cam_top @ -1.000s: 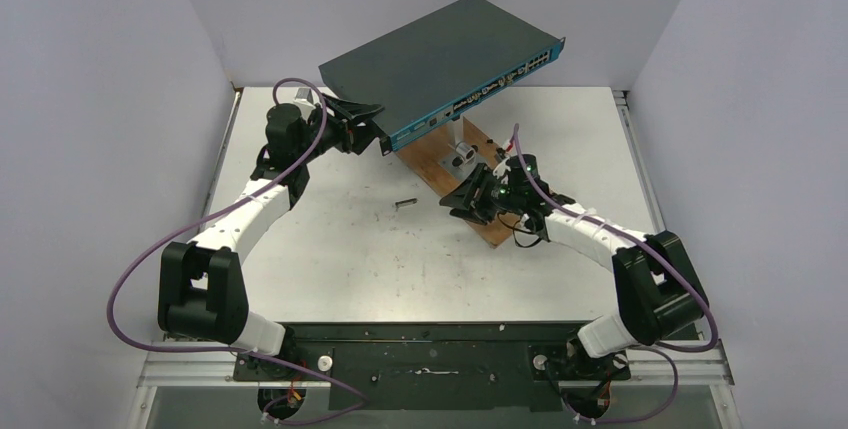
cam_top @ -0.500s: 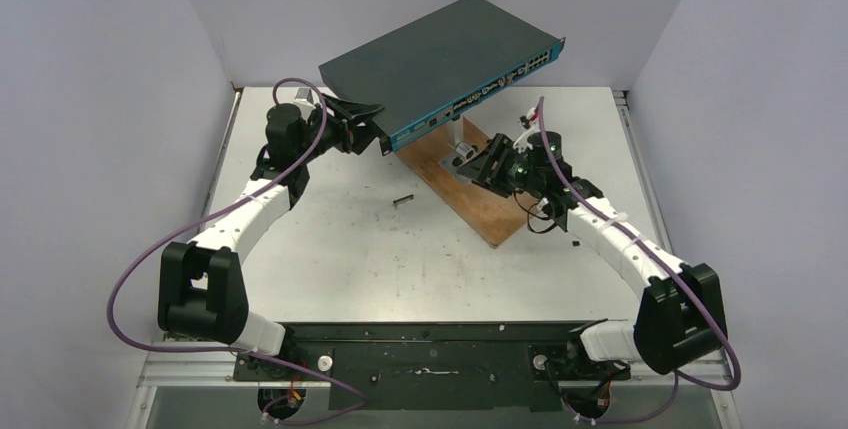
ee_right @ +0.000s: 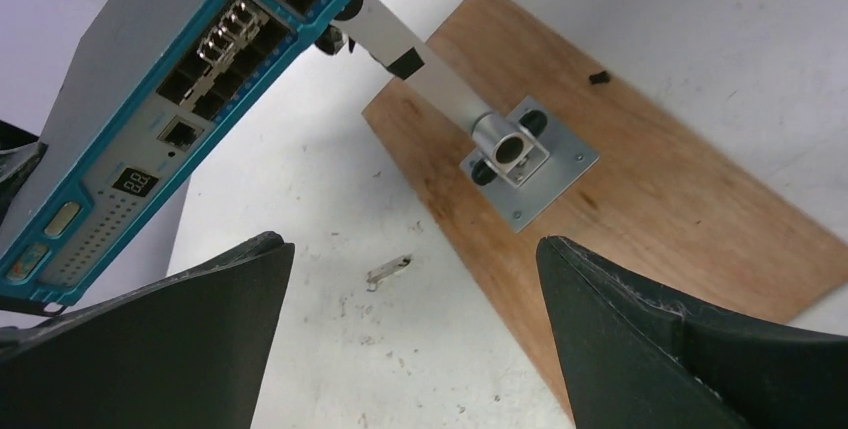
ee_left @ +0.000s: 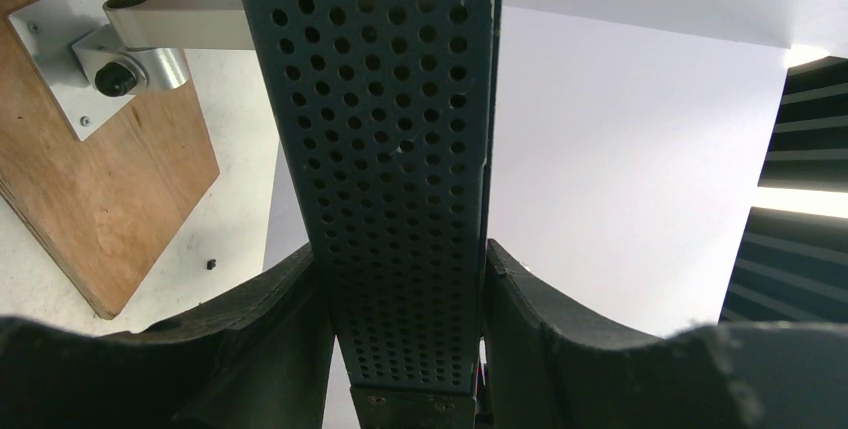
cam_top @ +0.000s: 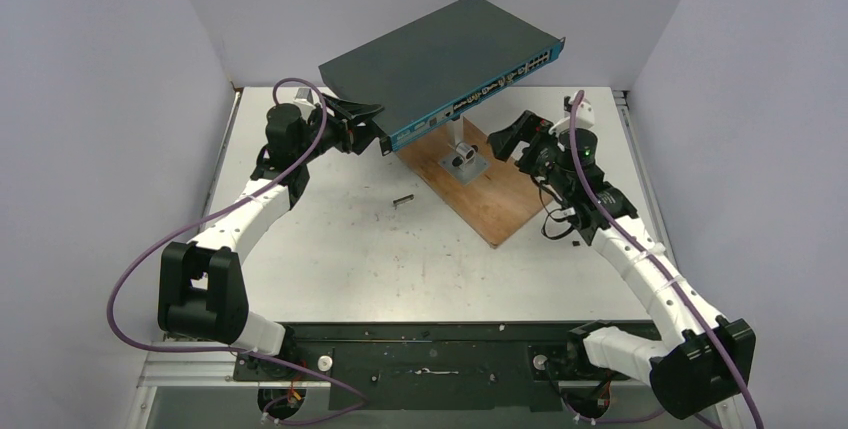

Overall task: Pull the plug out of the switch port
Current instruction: Place the connector at the center of the board, then pull the connector from the switch port.

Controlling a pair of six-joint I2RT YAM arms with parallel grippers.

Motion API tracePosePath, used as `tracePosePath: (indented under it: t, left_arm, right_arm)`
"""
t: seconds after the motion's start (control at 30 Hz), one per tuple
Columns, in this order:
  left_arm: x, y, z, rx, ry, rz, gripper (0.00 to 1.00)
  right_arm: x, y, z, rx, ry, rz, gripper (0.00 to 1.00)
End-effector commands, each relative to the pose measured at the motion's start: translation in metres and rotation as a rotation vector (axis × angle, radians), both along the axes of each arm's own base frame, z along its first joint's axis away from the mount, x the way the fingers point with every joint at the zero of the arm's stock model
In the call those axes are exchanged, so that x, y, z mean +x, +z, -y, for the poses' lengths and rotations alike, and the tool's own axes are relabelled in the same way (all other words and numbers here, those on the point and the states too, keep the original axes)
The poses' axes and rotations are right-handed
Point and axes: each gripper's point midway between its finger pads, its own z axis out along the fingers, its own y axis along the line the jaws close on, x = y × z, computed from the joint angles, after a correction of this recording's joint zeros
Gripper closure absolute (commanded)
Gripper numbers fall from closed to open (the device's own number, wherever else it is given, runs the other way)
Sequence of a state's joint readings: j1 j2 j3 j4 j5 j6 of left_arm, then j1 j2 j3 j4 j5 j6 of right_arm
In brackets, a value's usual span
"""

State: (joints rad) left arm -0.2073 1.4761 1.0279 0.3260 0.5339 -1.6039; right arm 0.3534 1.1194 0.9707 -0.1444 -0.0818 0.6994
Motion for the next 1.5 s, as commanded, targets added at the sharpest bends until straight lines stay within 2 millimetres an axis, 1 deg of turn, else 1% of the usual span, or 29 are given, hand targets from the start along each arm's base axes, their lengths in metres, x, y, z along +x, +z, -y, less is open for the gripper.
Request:
tracePosePath:
  t: [0.0, 0.07, 0.13, 0.27, 0.33, 0.37, 0.43, 0.57, 0.67, 0.7, 0.8, 0.93, 0.97, 1.27, 1.47]
  left_arm:
    - [0.012, 0.016, 0.012, 0.005, 0.015, 0.084, 1.0]
    - [0.012, 0.017, 0.013, 0.004, 0.013, 0.085, 1.0]
    - [0.012, 0.018, 0.013, 0.004, 0.012, 0.087, 1.0]
    - [0.012, 0.019, 0.013, 0.005, 0.01, 0.089, 1.0]
    - [0.012, 0.019, 0.013, 0.006, 0.01, 0.089, 1.0]
    - [0.011, 0.02, 0.013, 0.005, 0.009, 0.09, 1.0]
    - [0.011, 0.02, 0.013, 0.006, 0.01, 0.088, 1.0]
    - [0.01, 0.018, 0.013, 0.006, 0.008, 0.085, 1.0]
    - [0.009, 0.018, 0.013, 0.006, 0.006, 0.083, 1.0]
    - [0.008, 0.018, 0.013, 0.007, 0.006, 0.082, 1.0]
    - [0.008, 0.017, 0.012, 0.008, 0.008, 0.081, 1.0]
    - [0.009, 0.018, 0.012, 0.006, 0.009, 0.082, 1.0]
    - [0.01, 0.017, 0.012, 0.007, 0.009, 0.081, 1.0]
    - [0.011, 0.019, 0.013, 0.006, 0.006, 0.083, 1.0]
    - [0.011, 0.019, 0.013, 0.005, 0.004, 0.084, 1.0]
  right_arm:
    - [0.011, 0.038, 0.016, -0.057, -0.055, 0.113, 0.01]
    - [0.015, 0.04, 0.018, -0.019, -0.063, 0.096, 0.0]
    - [0.019, 0.046, 0.014, 0.046, -0.05, 0.081, 0.01]
    - [0.03, 0.051, 0.007, 0.163, -0.004, 0.032, 0.06]
    - [0.037, 0.054, 0.005, 0.191, 0.017, 0.018, 0.1]
    - [0.041, 0.061, 0.003, 0.197, 0.031, 0.027, 0.11]
    - [0.05, 0.067, 0.004, 0.177, 0.036, 0.029, 0.13]
    - [0.066, 0.083, 0.001, 0.129, 0.063, 0.06, 0.17]
    - [0.076, 0.092, -0.003, 0.109, 0.089, 0.07, 0.22]
    - [0.078, 0.094, -0.006, 0.107, 0.101, 0.075, 0.26]
    - [0.081, 0.099, -0.009, 0.1, 0.115, 0.081, 0.3]
    - [0.081, 0.102, -0.013, 0.085, 0.132, 0.089, 0.44]
    - [0.08, 0.103, -0.014, 0.077, 0.138, 0.094, 0.45]
    - [0.081, 0.108, -0.032, -0.023, 0.145, 0.114, 0.46]
    - [0.087, 0.107, -0.041, -0.029, 0.153, 0.12, 0.48]
